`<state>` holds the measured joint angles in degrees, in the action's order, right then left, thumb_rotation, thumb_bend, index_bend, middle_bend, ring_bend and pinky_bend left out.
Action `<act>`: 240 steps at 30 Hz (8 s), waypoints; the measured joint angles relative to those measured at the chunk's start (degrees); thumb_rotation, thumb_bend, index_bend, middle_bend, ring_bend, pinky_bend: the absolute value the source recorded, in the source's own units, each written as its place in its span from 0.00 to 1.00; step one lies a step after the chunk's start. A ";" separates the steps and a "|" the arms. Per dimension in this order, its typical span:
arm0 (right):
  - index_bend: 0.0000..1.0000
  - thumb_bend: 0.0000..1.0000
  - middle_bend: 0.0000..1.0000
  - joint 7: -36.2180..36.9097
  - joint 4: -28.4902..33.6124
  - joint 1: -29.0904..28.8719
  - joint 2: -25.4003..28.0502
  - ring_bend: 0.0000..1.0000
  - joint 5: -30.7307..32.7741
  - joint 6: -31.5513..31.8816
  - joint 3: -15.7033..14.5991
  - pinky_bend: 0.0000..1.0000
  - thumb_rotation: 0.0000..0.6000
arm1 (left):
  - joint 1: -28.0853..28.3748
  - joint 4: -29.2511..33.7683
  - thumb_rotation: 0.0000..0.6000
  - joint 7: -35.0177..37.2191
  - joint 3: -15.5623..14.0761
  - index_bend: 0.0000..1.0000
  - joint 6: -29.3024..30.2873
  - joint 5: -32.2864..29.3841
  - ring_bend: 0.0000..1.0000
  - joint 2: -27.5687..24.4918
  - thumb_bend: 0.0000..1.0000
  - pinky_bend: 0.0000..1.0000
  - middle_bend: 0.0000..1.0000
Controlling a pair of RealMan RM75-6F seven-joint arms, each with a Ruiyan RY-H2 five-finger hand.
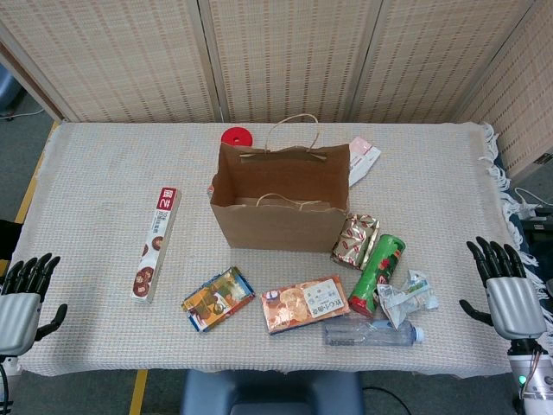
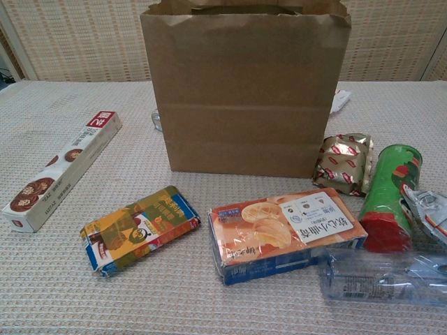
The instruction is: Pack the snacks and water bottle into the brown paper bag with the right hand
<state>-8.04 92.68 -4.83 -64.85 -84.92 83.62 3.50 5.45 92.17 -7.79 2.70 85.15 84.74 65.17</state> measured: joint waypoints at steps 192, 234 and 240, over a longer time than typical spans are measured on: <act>0.71 0.28 0.61 -12.52 -15.85 -25.55 -9.35 0.65 -10.89 -18.39 -5.77 0.62 1.00 | 0.31 -0.20 1.00 -0.55 0.19 0.00 -0.22 -0.38 0.00 0.26 0.37 0.00 0.00; 0.72 0.28 0.62 -67.65 4.55 -43.93 -12.80 0.65 6.30 -6.72 18.81 0.62 1.00 | 0.25 -1.50 1.00 1.28 0.02 0.00 0.27 0.56 0.00 0.55 0.37 0.00 0.00; 0.72 0.29 0.62 -75.77 4.08 -44.31 -11.91 0.65 11.15 -7.51 18.29 0.62 1.00 | 0.22 -1.70 1.00 1.57 0.02 0.00 0.42 0.73 0.00 0.69 0.37 0.00 0.00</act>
<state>-83.81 96.76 -49.14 -76.76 -73.77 76.12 21.79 5.67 90.47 -6.22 2.71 85.57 85.46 65.85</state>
